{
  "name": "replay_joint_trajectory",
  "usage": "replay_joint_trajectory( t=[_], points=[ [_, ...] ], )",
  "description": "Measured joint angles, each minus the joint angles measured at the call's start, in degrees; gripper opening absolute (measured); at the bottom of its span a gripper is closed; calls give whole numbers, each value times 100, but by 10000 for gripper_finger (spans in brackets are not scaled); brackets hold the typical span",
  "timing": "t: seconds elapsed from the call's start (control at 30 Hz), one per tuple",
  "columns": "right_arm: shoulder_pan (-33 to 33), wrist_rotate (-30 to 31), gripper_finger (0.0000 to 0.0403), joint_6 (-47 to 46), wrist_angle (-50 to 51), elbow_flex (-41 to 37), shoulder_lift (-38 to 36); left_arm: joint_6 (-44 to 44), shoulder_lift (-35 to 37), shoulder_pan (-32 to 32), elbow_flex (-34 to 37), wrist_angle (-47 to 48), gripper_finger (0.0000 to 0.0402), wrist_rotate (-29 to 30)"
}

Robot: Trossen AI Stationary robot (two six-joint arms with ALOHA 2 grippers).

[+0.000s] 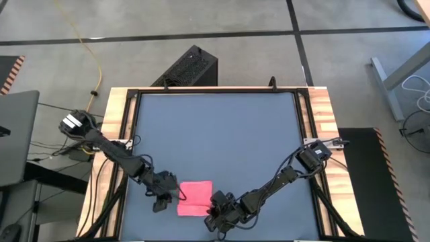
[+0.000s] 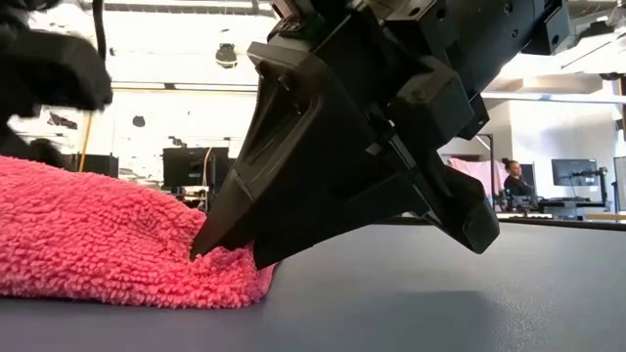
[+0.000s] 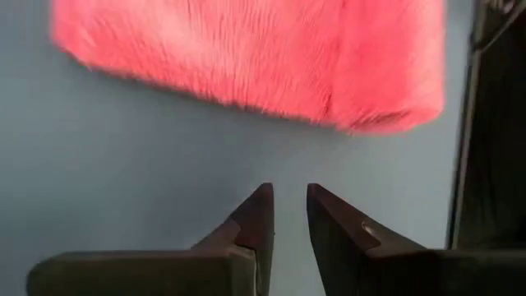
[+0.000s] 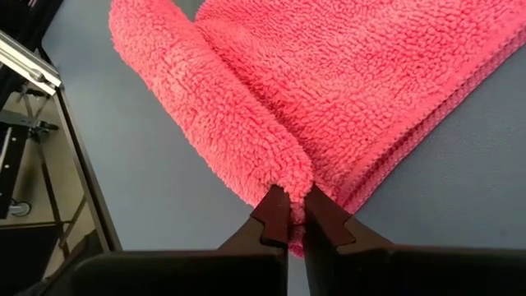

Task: Roll towel into tight, uniform cylinder
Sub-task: Roll the red towel

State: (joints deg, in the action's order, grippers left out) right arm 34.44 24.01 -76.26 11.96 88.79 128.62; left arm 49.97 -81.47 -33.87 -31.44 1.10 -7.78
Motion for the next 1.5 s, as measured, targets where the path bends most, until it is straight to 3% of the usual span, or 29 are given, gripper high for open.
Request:
replay_joint_trajectory(
  t=[0.13,0.23,0.3,0.4,0.57,0.77,1.37,1.5],
  points=[
    [-9,0,34,21,3,0,0,-575,608,-389,0,-313,63,923],
    [-15,-2,35,19,0,0,0,-1521,932,-898,-15,-1208,63,2095],
    [-18,-2,35,19,-11,0,0,-2043,868,-1239,-19,-1827,64,2903],
    [-31,-10,34,21,-21,0,2,-2493,305,-1426,-26,-2600,64,3335],
    [-36,-12,36,19,-26,-2,2,-2441,-1007,-1299,-53,-3506,64,3426],
    [-37,-15,35,-1,-28,-2,2,-2142,-1708,-1126,-175,-3519,64,3524],
    [-107,-34,59,148,-207,-4,9,-1713,-1797,-986,-186,-2900,64,3506],
    [-122,-50,82,356,-190,-6,-42,-1713,-1797,-984,-186,-2891,64,3420]
  ],
)
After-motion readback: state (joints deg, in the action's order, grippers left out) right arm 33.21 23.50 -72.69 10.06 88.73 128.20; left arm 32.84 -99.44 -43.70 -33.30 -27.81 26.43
